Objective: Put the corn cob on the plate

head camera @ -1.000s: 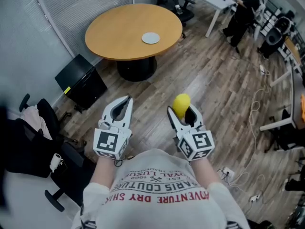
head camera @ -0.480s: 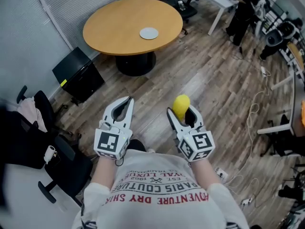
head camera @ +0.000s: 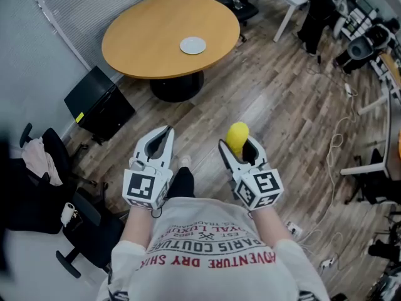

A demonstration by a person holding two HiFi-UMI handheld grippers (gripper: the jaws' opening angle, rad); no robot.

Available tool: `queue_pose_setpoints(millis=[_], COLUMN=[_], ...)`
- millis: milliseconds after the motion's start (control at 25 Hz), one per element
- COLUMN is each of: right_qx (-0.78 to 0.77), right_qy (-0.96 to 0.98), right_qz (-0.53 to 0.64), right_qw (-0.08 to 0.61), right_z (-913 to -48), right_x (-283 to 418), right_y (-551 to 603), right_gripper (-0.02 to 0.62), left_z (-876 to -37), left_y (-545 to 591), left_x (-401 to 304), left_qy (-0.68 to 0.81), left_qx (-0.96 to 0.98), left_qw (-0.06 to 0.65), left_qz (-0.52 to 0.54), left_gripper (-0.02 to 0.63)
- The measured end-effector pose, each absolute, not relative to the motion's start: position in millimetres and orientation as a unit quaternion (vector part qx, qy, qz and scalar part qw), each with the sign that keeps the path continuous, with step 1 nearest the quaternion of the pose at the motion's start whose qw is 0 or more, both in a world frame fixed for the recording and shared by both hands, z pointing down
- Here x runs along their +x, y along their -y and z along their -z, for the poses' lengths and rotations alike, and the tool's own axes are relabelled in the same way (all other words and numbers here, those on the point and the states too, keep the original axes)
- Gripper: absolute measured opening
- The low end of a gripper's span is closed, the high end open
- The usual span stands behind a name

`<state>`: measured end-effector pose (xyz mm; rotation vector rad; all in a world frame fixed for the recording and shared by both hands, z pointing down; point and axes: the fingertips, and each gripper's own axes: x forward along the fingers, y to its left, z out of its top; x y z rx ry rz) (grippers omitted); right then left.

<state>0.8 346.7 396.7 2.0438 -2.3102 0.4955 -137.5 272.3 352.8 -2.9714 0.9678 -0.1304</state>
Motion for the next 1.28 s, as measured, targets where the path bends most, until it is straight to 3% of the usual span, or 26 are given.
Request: queue_pose_setpoints(millis=[720, 1280], right_qx=[0.692, 0.655], right_qy=[0.703, 0.727], right_qz=[-0.165, -0.203], right_qw=[0.011, 0.024], right_z=[-398.8, -428.7], right_x=[53.7, 79.7], right_y=[-100.9, 18.8], right_gripper=[0.272, 0.272], left_z=[-350.7, -384.7], left_y=[-7.7, 97.1], left_x=[-84.5, -66.6], left_qy=[-0.269, -0.31], left_qx=[-0.963, -0.949], left_qw=[-0.001, -0.026], left_qz=[0.028, 0.052], left_gripper=[0.032, 0.032])
